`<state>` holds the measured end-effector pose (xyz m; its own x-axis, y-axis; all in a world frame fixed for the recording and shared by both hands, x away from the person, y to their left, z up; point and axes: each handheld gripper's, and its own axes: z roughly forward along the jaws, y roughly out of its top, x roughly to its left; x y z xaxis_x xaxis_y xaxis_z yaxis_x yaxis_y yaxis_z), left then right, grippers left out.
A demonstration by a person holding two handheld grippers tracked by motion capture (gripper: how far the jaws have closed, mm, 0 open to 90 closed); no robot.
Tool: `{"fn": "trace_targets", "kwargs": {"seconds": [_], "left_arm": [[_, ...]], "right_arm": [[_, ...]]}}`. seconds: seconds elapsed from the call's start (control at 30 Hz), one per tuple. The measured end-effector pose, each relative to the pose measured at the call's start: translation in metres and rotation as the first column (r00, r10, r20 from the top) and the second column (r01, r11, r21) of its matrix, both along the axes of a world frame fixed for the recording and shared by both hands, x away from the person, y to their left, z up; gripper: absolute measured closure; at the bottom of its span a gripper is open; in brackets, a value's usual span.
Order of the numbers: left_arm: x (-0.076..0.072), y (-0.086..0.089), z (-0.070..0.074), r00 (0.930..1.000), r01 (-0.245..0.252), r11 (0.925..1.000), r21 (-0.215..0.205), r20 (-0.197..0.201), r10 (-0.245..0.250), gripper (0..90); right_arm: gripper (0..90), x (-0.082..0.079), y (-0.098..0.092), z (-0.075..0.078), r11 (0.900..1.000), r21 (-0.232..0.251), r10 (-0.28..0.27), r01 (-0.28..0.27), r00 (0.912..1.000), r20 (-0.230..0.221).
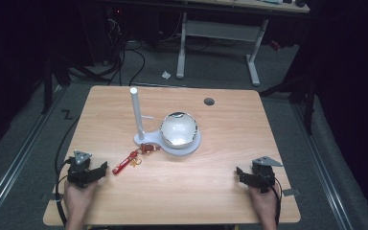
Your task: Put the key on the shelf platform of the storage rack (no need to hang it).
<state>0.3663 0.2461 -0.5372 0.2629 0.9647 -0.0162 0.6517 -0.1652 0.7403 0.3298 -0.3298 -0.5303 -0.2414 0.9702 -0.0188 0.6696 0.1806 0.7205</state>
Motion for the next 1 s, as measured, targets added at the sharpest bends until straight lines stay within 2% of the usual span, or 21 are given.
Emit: {"fn": "trace_targets", "kwargs": {"seconds": [0.33, 0.7, 0.8, 1.0], "left_arm": [[0.0002, -0.0021, -0.0004, 0.9998, 0.016, 0.9999, 0.002, -0.007, -0.016, 22.1], [0.0004, -0.0008, 0.001, 0.9995, 0.028, 0.9996, 0.001, -0.018, -0.028, 23.6], [-0.0003, 0.0022, 0.0025, 0.9996, 0.023, 0.9991, -0.037, -0.017, -0.024, 23.7], [-0.0019, 0.0031, 0.0062, 0.9984, 0.053, 0.9973, -0.051, -0.017, -0.054, 25.5]], "right_arm": [[27.7, 0.0, 0.0, 0.0, 1.0, 0.0, -0.001, 0.001, 1.0, 0.0], [27.7, 0.0, 0.0, 0.0, 1.0, 0.0, 0.0, 0.0, 1.0, 0.0], [27.7, -0.0001, 0.0002, 0.0, 1.0, 0.001, -0.003, 0.003, 1.0, -0.001], [27.7, 0.0, 0.0, 0.0, 1.0, -0.001, 0.0, 0.0, 1.0, 0.0]]}}
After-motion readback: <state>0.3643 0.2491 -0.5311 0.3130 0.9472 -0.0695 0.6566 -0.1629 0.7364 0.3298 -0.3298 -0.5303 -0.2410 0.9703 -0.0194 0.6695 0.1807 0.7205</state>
